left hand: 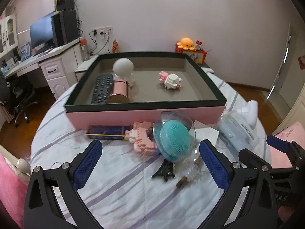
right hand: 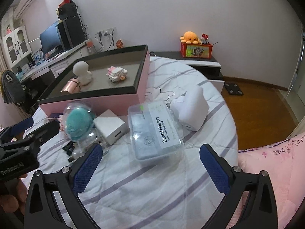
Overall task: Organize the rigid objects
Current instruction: 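Grasp the teal face brush with the left tool while the right tool grasps the Dental Flossers box, then place the face brush and flosser box into the tray and open both tools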
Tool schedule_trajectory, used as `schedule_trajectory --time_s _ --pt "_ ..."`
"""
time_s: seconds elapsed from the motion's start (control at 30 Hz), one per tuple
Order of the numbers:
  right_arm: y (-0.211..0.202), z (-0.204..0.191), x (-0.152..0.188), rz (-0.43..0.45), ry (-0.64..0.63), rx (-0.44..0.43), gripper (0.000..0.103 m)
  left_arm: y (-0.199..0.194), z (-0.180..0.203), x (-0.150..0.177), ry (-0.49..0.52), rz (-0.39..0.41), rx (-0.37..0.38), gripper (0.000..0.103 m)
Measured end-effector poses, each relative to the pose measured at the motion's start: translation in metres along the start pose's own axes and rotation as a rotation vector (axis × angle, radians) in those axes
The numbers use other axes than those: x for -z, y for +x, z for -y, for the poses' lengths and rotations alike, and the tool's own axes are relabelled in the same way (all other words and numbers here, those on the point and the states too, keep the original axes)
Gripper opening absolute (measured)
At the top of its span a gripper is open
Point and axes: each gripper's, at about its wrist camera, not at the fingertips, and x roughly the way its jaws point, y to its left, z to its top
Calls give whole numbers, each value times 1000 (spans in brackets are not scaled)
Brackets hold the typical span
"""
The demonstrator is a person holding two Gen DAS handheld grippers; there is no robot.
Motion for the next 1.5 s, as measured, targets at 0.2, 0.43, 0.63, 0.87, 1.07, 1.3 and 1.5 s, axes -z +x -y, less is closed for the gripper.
schedule_trajectory --time_s 0.2,0.43,0.63,0.87,1.07,1.3,1.5 --pt "22 1 -4 -29 4 -26 91 28 6 -7 31 -31 -12 103" --pt "41 -1 -7 -38 8 -33 73 41 12 -13 60 -45 40 95" --pt "42 0 -4 -32 19 -42 65 44 7 -12 50 -39 51 80" --pt "35 -3 -2 -26 33 -67 64 34 -14 -7 -11 -29 80 64" --pt "24 -3 0 -14 39 -73 64 25 -25 3 -38 -36 92 64" --pt "11 -8 4 -5 43 -91 64 2 -39 8 -67 -5 100 64" --pt "-8 -20 3 19 32 -109 64 -23 -47 4 -73 33 102 64"
